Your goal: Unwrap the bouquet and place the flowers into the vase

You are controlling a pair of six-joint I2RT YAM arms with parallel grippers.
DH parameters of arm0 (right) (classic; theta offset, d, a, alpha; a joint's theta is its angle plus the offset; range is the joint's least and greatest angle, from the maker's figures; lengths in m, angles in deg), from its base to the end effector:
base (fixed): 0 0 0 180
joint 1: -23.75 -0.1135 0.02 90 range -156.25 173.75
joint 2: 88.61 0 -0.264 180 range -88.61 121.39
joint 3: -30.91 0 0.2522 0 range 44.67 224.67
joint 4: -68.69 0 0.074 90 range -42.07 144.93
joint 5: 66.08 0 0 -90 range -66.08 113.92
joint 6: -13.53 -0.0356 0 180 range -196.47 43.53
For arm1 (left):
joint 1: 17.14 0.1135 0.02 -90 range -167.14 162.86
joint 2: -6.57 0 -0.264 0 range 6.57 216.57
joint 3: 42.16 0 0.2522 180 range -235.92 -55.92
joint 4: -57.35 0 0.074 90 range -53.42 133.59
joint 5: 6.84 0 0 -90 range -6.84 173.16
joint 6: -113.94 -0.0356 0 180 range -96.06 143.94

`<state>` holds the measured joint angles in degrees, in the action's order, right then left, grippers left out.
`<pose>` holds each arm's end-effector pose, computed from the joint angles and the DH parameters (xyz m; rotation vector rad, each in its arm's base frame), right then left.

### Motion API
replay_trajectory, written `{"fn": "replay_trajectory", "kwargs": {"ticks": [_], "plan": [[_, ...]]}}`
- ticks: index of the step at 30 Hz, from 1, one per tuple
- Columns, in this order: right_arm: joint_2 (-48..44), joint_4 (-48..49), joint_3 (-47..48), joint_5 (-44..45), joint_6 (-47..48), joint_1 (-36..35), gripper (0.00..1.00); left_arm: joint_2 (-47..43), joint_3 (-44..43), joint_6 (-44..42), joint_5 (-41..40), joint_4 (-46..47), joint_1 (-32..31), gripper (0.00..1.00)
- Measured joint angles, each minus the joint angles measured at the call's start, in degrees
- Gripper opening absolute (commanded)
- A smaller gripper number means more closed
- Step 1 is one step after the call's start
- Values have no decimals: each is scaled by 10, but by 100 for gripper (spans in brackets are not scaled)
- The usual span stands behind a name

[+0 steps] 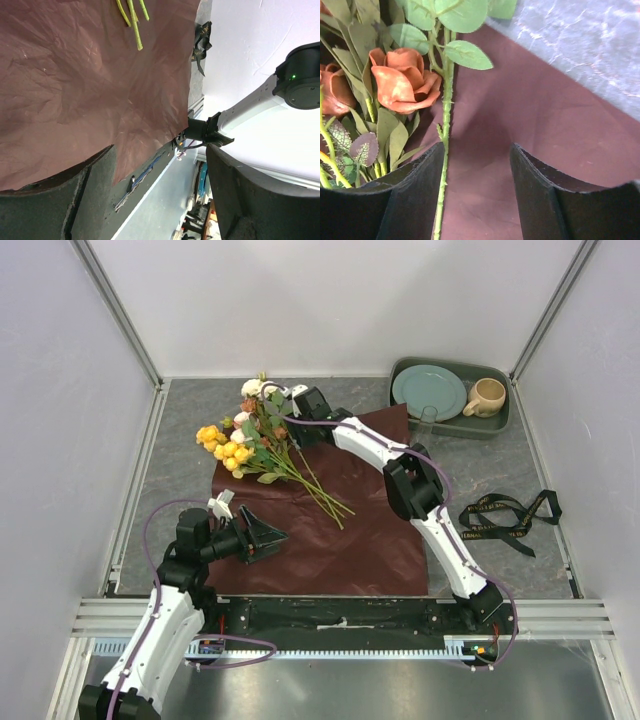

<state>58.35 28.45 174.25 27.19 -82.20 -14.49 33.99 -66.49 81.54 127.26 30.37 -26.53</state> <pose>0.4505 0.3524 0.1656 -0.6320 2.2699 0.3133 0.1180 -0.0446 0.1716 -0.4367 2.2550 -1.4671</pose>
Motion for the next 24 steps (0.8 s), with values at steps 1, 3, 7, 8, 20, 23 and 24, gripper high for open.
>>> {"fn": "replay_trajectory", "kwargs": {"ticks": [1, 3, 7, 8, 20, 23, 24], "plan": [[5, 0, 0, -4, 0, -1, 60, 0, 0, 0, 0, 0, 0, 79], [11, 2, 2, -10, 0, -2, 58, 2, 0, -1, 0, 1, 0, 79], [12, 1, 6, -24, -4, -3, 55, 11, 0, -1, 0, 1, 0, 79], [12, 1, 6, -30, -5, -3, 47, 12, 0, -1, 0, 1, 0, 79], [13, 1, 20, -43, -13, -3, 0, 12, 2, -1, 0, 14, 0, 79], [3, 6, 29, -25, -4, -3, 0, 10, 5, -1, 0, 14, 0, 79], [-8, 7, 29, -14, 0, -3, 0, 7, 5, -1, 0, 14, 0, 79]]}}
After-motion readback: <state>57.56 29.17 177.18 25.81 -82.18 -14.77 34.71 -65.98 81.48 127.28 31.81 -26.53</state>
